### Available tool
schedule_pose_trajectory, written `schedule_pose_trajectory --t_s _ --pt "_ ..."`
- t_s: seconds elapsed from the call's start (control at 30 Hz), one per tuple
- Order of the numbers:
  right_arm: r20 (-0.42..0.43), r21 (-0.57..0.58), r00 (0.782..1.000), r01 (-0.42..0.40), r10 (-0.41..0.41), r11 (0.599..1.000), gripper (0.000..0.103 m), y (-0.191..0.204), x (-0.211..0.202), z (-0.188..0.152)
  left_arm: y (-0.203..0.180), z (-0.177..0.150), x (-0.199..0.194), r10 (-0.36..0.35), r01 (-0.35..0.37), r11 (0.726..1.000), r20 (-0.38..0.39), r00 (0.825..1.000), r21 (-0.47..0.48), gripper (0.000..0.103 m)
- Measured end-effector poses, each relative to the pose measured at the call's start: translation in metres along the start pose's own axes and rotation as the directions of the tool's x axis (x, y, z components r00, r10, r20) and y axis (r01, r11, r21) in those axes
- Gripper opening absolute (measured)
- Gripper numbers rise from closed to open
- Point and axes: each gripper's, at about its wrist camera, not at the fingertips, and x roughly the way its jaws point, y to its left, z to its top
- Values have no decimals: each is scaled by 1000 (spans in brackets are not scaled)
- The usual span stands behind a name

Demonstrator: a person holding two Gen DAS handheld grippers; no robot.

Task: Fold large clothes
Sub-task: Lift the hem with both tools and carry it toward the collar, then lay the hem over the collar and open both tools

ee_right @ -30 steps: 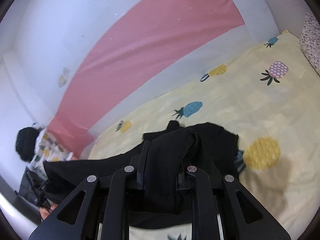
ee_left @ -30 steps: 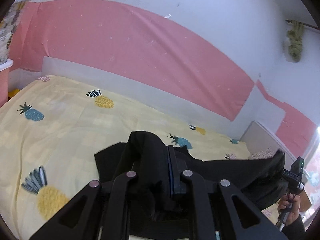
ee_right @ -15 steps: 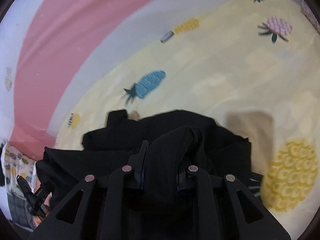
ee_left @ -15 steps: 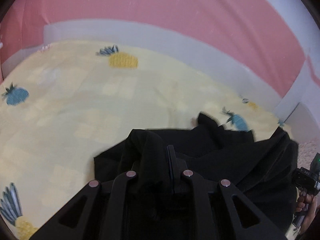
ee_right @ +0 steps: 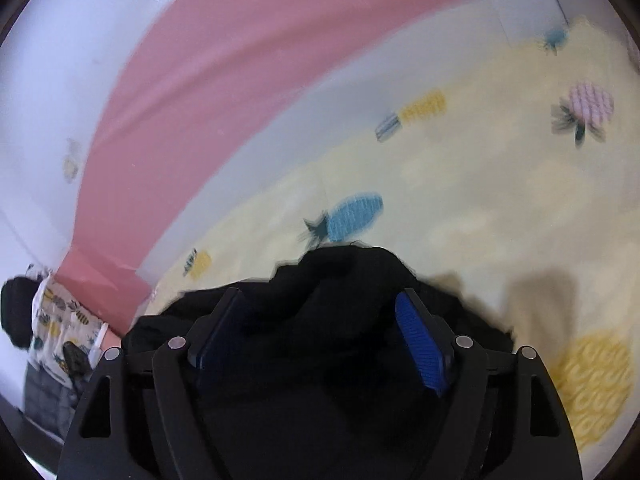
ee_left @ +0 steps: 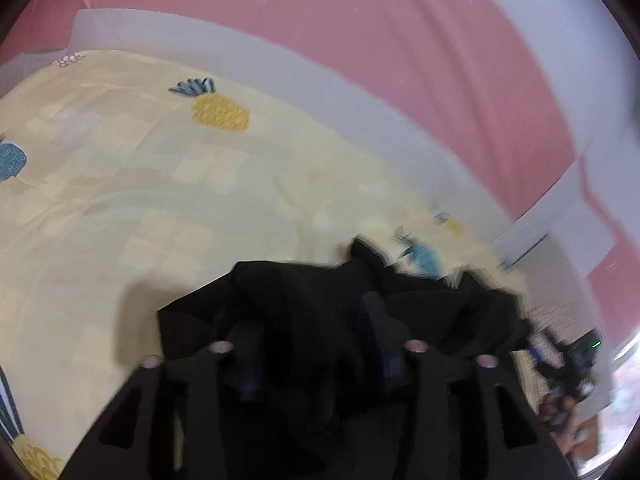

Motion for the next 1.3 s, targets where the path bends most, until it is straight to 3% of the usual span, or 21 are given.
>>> schedule_pose_trajectory --t_s 0.1,0.17,0.2,0.3,0.37,0.4,0.47,0.5,0.53,0.57,0.67,0.77,1.0,1.13,1.2,1.3 --pt "11 -41 999 47 -47 998 78 0 -7 4 0 7 -33 23 -23 1000 163 986 -4 89" --pt "-17 -53 996 82 -83 995 78 -5 0 2 3 9 -44 27 -25 1000 237 971 -13 96" --pt "-46 -57 993 106 -109 993 78 -9 9 0 4 9 -40 46 -43 999 232 972 -16 97" --pt "-128 -46 980 146 -150 988 78 -21 39 -8 5 6 9 129 -131 990 53 990 52 96" --pt "-176 -18 970 166 -166 986 78 -29 57 -13 10 0 43 170 -167 983 -47 984 72 95" --pt "-201 -9 966 162 -161 987 77 -32 63 -16 13 -4 58 195 -189 979 -86 977 70 86" --pt "-214 -27 962 171 -172 985 37 -31 68 -20 21 -12 76 225 -218 974 -136 965 60 63" --pt "-189 -63 956 215 -223 975 19 -24 66 -18 21 -14 78 259 -253 965 -117 959 60 44" --pt "-152 -84 959 229 -239 970 15 -20 62 -15 19 -13 74 277 -273 960 -74 958 55 36" --pt "-116 -107 962 234 -245 966 14 -15 57 -12 17 -10 69 269 -268 963 -40 962 44 29" --pt "-68 -104 950 298 -305 949 14 -21 60 -2 6 1 71 281 -283 958 40 959 49 25" --pt "-101 -126 919 368 -381 921 14 -33 88 -13 0 6 97 338 -340 935 35 941 98 26" --pt "-142 -139 885 426 -444 894 22 -44 113 -23 7 -5 126 396 -397 910 33 918 116 33" --pt "-98 -168 858 484 -503 859 31 -27 91 -19 1 3 115 413 -413 901 28 910 130 35" --pt "-43 -181 870 476 -491 861 32 -14 69 -16 -3 8 92 381 -385 914 58 923 124 36" --pt "77 -207 906 422 -415 883 36 20 13 -26 -13 9 50 357 -375 919 146 923 124 36"
